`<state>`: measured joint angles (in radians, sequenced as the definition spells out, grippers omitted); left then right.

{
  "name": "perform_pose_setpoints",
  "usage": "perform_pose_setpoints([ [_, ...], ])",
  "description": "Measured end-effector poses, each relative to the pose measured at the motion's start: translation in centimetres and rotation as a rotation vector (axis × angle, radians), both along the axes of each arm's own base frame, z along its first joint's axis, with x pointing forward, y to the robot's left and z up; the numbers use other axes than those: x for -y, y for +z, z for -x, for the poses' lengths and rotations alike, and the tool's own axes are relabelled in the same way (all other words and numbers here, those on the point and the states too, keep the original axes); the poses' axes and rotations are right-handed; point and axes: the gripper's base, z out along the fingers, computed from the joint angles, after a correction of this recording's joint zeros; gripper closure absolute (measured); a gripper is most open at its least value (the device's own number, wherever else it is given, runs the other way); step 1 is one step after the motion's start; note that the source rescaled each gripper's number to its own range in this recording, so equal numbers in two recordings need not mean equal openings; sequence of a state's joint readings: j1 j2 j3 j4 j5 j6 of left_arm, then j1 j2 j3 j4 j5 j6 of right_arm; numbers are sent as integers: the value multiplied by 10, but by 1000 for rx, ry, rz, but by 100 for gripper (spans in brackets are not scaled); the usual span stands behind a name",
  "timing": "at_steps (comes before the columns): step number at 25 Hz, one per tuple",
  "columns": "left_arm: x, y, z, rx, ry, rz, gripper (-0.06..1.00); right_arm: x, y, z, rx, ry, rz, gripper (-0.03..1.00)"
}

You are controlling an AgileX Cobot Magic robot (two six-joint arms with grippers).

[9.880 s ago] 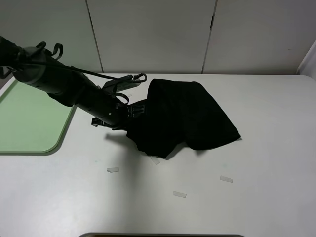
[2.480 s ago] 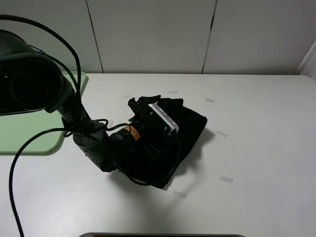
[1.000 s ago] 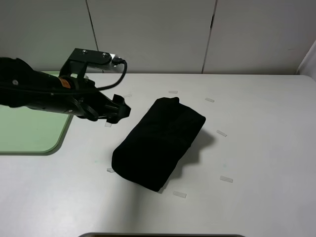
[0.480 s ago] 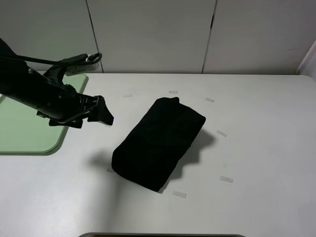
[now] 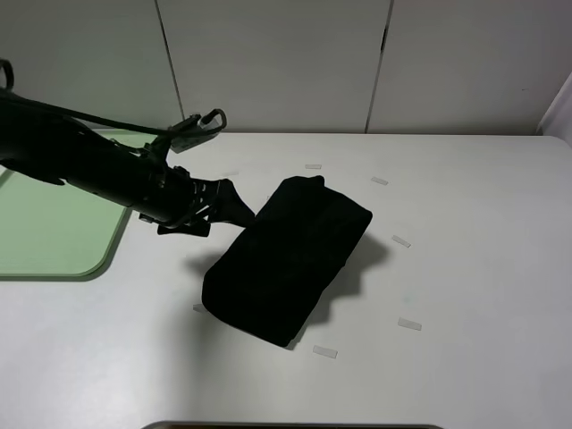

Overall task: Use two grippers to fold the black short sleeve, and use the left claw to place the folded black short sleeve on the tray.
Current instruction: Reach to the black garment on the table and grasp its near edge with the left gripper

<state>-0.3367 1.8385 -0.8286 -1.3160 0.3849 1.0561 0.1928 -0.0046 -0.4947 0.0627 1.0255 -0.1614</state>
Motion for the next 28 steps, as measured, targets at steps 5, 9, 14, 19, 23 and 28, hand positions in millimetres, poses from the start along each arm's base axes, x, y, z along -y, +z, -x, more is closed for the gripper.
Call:
perform_pose_setpoints([
  [5,1,-12,-12,56,-1,-31,12,0,0,0,0,0,0,-3],
  [9,0,-21,-18,80,-8,-63,12,0,0,0,0,0,0,-3],
  [14,4,-33,-25,60,-23,-66,12,0,0,0,0,0,0,-3],
  [19,13,-47,-36,22,-35,-13,12,0,0,0,0,0,0,-3],
  [23,25,-51,-39,3,-48,36,13,0,0,0,0,0,0,-3],
  [28,45,-54,-35,8,-88,53,19,0,0,0,0,0,0,-3],
])
